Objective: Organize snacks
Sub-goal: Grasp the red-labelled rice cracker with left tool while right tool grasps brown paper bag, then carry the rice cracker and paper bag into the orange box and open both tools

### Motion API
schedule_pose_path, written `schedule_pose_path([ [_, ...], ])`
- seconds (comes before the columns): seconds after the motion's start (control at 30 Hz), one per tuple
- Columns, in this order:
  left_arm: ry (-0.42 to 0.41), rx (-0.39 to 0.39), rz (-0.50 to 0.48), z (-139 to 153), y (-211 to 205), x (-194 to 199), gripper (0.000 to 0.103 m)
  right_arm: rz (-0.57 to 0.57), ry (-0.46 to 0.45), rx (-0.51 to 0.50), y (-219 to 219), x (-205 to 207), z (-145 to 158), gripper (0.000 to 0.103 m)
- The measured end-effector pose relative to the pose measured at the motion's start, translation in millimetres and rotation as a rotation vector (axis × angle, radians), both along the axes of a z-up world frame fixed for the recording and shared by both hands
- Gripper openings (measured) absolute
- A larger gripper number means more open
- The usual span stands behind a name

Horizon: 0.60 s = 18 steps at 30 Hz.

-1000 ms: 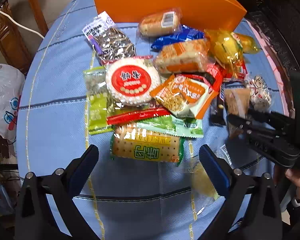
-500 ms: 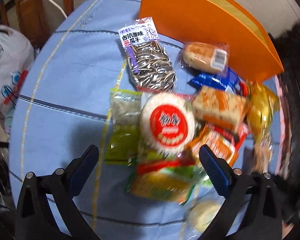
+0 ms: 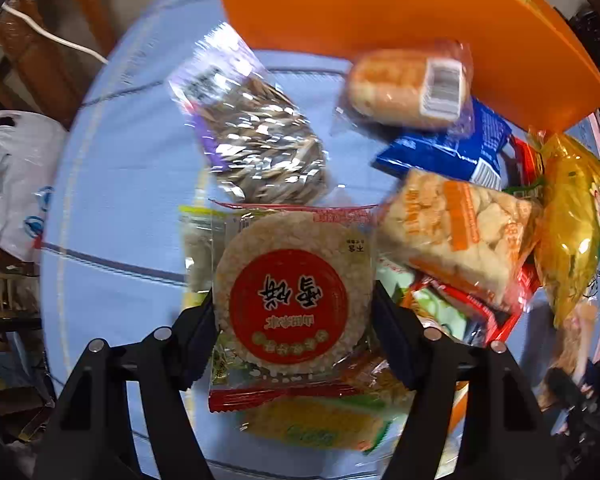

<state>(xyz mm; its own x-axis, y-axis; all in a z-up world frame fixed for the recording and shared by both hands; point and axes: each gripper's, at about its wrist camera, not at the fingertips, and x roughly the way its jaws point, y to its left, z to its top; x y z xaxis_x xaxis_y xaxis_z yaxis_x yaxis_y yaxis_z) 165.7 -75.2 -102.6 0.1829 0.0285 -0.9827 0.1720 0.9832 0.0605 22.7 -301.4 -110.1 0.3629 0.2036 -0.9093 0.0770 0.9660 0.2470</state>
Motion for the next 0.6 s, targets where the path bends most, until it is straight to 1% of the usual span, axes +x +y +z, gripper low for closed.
schedule_pose_path([
  [0.07,-0.033,-0.010,-0.009,12.8,6.1,-5.1,0.068,0.012,-0.017,0.000,1.6,2.3,6.6,0.040],
  [0.2,-0.088,-0.071,0.020,46.5,27.9,-12.2,0.068,0.049,-0.070,0.001,7.6,8.5,28.4,0.040],
  [0.3,-0.112,-0.099,0.044,64.0,35.5,-12.1,0.068,0.068,-0.101,-0.003,11.2,15.1,42.8,0.040],
  [0.4,-0.143,-0.114,0.043,77.5,36.2,-21.4,0.068,0.080,-0.128,-0.008,15.1,22.8,54.7,0.040],
  [0.47,-0.163,-0.121,0.031,85.7,39.6,-21.1,0.069,0.083,-0.144,-0.016,18.1,28.2,62.4,0.040],
  [0.6,-0.220,-0.113,0.001,105.4,33.1,-19.9,0.069,0.084,-0.193,-0.038,21.5,41.4,82.8,0.040],
])
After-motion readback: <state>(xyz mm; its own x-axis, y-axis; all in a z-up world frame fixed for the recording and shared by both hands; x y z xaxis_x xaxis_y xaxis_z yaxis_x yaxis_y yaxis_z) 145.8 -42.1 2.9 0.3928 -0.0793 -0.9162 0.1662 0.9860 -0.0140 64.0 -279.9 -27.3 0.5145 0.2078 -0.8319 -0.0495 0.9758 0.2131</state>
